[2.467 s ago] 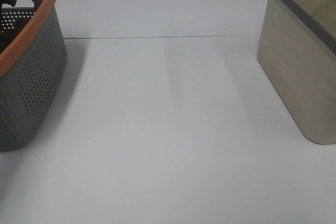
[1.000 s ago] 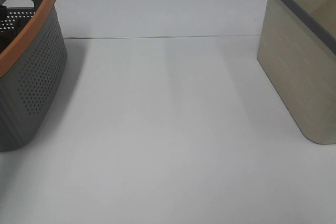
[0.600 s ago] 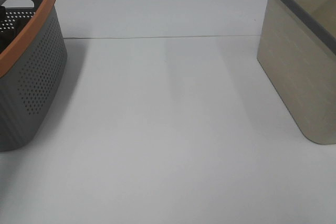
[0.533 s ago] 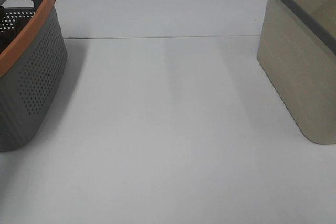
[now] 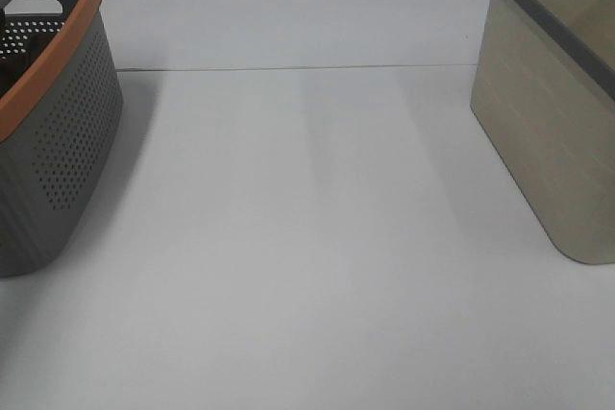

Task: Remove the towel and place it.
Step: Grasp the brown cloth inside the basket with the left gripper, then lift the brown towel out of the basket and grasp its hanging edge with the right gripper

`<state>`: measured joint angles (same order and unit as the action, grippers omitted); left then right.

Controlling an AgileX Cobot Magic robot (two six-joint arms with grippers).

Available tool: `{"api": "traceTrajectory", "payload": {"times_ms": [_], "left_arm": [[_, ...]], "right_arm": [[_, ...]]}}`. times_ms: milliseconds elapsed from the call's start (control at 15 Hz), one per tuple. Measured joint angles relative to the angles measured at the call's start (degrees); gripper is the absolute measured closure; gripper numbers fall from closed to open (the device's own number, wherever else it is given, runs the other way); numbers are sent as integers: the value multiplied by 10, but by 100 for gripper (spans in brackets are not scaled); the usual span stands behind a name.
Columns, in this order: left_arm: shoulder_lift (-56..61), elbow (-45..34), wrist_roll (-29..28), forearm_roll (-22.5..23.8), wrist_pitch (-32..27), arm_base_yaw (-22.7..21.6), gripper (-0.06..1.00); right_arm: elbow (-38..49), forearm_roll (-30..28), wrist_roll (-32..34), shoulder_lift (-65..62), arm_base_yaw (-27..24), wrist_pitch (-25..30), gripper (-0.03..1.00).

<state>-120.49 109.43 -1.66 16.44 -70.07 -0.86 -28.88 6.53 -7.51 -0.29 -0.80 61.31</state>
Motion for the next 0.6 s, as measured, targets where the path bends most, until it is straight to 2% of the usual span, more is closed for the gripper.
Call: {"api": "traceTrajectory", "payload": {"times_ms": [267, 467, 600], "left_arm": [[12, 85, -6, -15, -1, 0, 94], [28, 133, -9, -77, -2, 0, 94], [38, 170, -9, -97, -2, 0, 94]], "right_arm": [[0, 0, 0, 0, 0, 0, 20], [0, 0, 0, 0, 0, 0, 20], [0, 0, 0, 0, 0, 0, 20]]}}
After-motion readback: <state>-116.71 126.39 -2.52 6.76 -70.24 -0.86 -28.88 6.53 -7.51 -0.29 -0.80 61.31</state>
